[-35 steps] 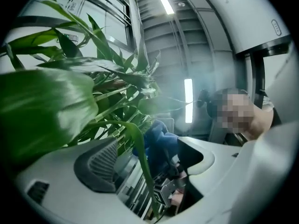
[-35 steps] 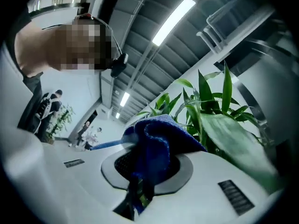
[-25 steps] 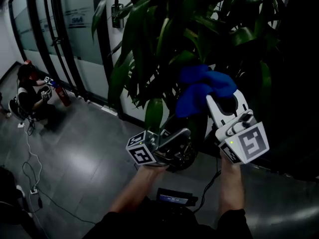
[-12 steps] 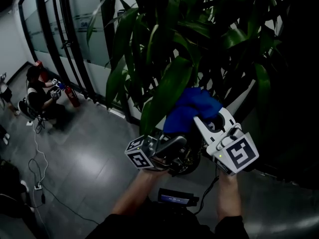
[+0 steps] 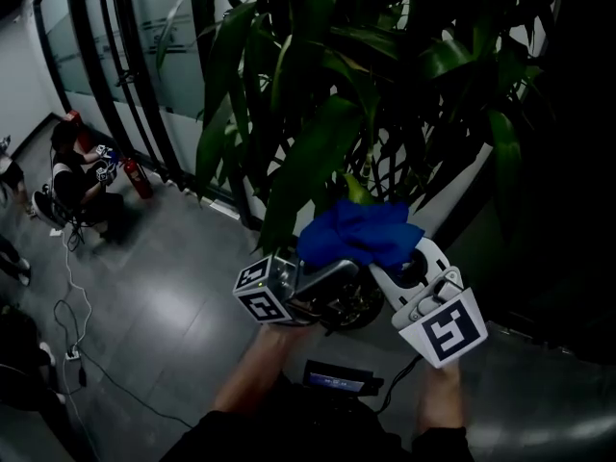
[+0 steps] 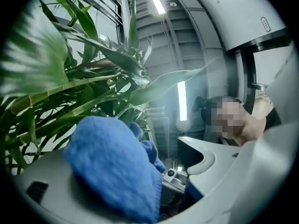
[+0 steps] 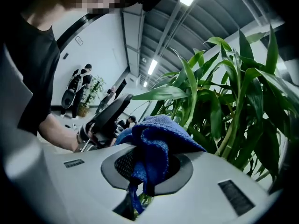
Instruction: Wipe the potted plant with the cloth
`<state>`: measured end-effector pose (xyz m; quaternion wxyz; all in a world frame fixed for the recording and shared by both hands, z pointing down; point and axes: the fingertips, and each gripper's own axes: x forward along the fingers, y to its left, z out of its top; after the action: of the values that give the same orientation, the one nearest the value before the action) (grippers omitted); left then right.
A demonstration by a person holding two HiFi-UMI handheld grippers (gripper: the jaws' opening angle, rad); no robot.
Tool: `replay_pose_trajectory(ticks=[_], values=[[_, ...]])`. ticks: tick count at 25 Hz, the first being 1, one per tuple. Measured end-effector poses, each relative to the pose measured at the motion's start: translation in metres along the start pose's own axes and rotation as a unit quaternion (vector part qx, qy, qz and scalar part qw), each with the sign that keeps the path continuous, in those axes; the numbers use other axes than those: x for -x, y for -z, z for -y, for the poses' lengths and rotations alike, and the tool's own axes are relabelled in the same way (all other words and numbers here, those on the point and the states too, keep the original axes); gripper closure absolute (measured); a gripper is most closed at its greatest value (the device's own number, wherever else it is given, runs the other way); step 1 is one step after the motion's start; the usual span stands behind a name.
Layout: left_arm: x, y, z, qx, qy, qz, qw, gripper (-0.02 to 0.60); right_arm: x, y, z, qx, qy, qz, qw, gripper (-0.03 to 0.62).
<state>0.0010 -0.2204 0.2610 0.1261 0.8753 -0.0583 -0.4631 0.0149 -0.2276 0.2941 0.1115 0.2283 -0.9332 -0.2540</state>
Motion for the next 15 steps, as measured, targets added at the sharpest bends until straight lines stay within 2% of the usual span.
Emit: replay_pose_trajectory(ticks=[5,9,12,15], values=[[0.003,-0.002,0.000,0.002,-0.002,0.006,1.0000,0.173,0.011,0.015,-0.017,-0.008,-0.031,-0.020,0.999,0.522],[0.009,0.000,-0.003,0.011,-0.002,0.012,0.9999,0.173,0.035,0.008,-0.008,-0.088,-0.019,0.008,0.996,0.523],[0.013,0.004,-0.005,0.022,-0.003,0.015,0.9996,0.173,0.057,-0.019,0.021,-0.093,0.025,0.074,0.993,0.523],[0.018,0.007,-0.006,0.033,-0.005,0.020,0.9992,0.173,0.068,-0.058,0.054,-0.082,0.079,0.164,0.980,0.522]])
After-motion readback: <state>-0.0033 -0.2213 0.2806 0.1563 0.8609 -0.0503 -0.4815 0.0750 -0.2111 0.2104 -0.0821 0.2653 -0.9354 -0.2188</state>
